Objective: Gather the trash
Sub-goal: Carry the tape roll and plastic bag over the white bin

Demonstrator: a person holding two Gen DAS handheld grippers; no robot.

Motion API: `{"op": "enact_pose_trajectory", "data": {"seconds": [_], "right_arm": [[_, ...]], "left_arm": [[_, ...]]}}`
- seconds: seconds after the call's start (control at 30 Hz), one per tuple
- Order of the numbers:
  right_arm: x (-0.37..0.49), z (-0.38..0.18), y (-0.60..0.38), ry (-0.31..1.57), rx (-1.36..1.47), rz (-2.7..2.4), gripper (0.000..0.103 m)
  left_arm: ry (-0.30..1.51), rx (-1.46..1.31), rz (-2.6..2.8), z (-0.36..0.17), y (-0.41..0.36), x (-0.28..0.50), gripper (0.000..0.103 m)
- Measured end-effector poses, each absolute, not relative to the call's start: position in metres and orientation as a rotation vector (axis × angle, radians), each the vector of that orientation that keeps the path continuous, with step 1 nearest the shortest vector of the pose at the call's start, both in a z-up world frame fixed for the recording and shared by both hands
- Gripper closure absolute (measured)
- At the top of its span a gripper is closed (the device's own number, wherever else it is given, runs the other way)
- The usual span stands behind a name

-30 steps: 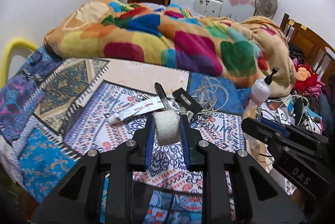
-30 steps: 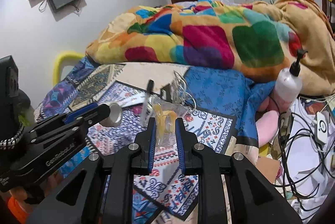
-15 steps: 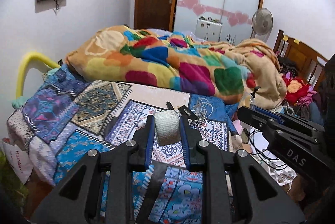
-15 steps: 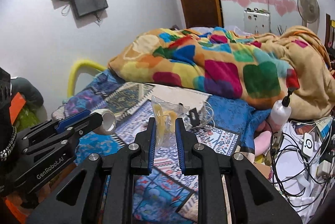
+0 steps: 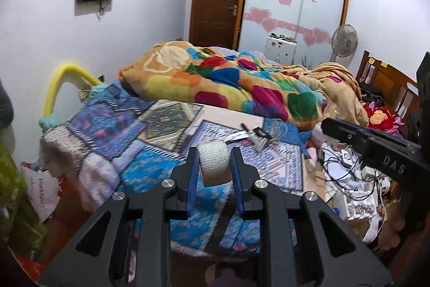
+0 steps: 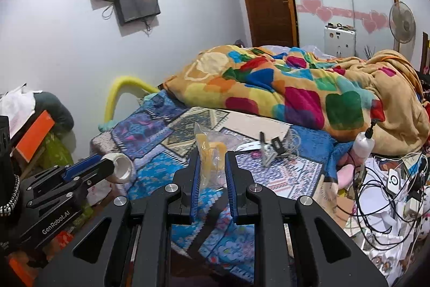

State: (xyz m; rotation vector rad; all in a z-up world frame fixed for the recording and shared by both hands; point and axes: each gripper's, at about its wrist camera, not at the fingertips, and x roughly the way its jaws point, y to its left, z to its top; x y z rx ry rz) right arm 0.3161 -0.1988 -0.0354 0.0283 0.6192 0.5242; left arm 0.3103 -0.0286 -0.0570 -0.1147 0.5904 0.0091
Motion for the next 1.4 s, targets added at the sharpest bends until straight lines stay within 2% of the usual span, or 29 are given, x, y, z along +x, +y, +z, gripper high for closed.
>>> {"op": "enact_pose_trajectory", "data": {"seconds": [0.37,0.77,1.17,1.4], "right_arm": [[0.271,-0.037,-0.135,0.626,-0.032,0.616,0.087],[0.24,-0.069,-0.04,0.695,-0.138,0.79,0.087],[0.23,-0.137,0.045,0.864,-0.259,0.928,0.087],[0.232,-0.189,0.083,0.993,-0.337,0.963,0.087]], "left_arm": [[0.615,-0.141,0.171,-0.074,0.056,0.226,0.08],[0.651,-0.236,0.361,-0.117,0.148,0.17,0.08],[0.777,-0.42,0.425,-0.201,0.216,0.169,0.08],[0.911,-0.409,0.441,-0.262,0.226,0.188,0.08]]}}
